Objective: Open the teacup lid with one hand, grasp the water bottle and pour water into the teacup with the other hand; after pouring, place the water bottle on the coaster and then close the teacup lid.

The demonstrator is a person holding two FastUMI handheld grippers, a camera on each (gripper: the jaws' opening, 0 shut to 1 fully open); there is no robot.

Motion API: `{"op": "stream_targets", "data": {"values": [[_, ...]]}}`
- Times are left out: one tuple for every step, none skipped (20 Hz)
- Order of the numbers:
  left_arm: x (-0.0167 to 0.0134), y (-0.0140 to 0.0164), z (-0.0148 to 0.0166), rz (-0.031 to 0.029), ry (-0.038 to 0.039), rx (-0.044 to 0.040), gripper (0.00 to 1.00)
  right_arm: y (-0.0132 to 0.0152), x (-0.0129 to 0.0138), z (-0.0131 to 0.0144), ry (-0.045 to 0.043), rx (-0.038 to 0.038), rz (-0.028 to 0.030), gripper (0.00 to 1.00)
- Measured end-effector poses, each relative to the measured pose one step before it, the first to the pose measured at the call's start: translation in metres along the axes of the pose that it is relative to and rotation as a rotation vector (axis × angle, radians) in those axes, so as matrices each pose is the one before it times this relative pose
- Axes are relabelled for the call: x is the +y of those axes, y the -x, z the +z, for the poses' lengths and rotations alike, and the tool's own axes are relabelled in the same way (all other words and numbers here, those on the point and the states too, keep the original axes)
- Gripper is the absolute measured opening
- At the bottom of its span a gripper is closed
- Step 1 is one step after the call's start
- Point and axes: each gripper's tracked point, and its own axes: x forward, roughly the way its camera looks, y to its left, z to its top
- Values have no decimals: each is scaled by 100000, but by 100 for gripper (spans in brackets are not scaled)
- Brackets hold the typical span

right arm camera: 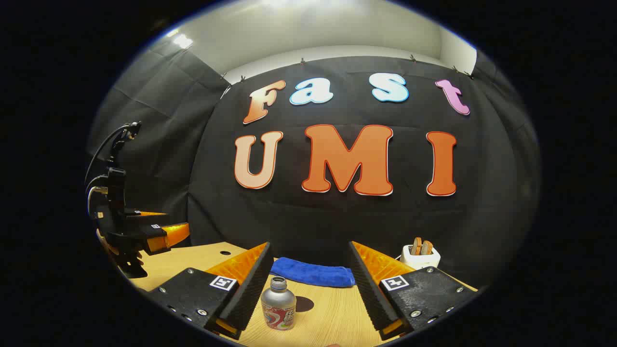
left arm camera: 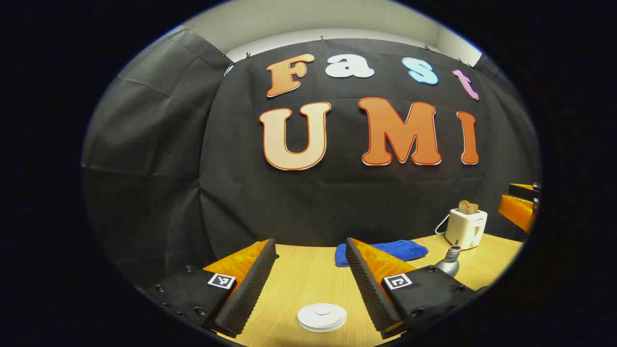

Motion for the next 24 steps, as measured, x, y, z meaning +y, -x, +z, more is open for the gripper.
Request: {"op": "stream_targets", "data": {"values": [[29,42,12,156,155,7,97,-19,24,6,223,118,-85,93],[46,13,1,135,163,-39,97,-49,36,-30,157,0,90,93],[44,-8,53,143,53,-4,97,-4,54,-21,61,145,80,93],[55,-37,-130,-28,281,112,97,57,65,-45,-131,269,115,93],[-77,31,-54,-302,297,132,96,-1,193,-45,-140,246,408,93],[-42,58,-41,-91,225,-10,96,35,46,-39,-129,221,245,93],[56,-7,19,5,-38,-104,94,-20,75,10,-17,-58,208,93],[156,-63,75,305,-66,-226,97,-75,-44,15,-52,-30,-188,93],[58,-3,95,83,-259,-66,97,34,16,-40,-69,-81,86,93],[-47,100,-19,300,-331,4,96,-15,-93,15,-267,5,-182,93],[-17,60,50,-171,-94,-82,96,77,-74,-37,-397,39,-175,93],[-29,75,144,-125,233,-155,94,5,36,-2,-425,-50,-58,94],[-37,-53,-69,14,12,-25,96,37,-187,-19,-441,-9,-260,93],[37,37,46,75,-83,-127,96,35,-83,-8,-389,-96,-260,93],[-30,-23,38,-89,118,-81,96,18,-105,-59,-344,127,-208,93],[-112,96,108,-121,13,-265,96,17,48,-24,-141,138,3,94],[-25,47,10,-48,136,-206,96,-24,55,-78,112,211,94,93],[-1,2,68,-223,150,-243,96,-8,-21,5,263,38,58,93],[43,-33,73,45,153,-113,96,-56,-34,9,219,188,-188,93],[-67,42,49,-121,20,-123,96,34,136,-35,78,-7,120,93],[-34,-35,42,-133,58,-41,96,-24,17,28,-153,-108,33,93],[-51,84,61,-15,-26,-264,96,-54,91,18,-223,-307,312,93],[56,-3,90,-27,139,-272,96,-79,34,38,-231,-328,47,93],[-99,-21,74,-161,265,-379,96,-7,-81,-27,-134,-185,79,93]]}}
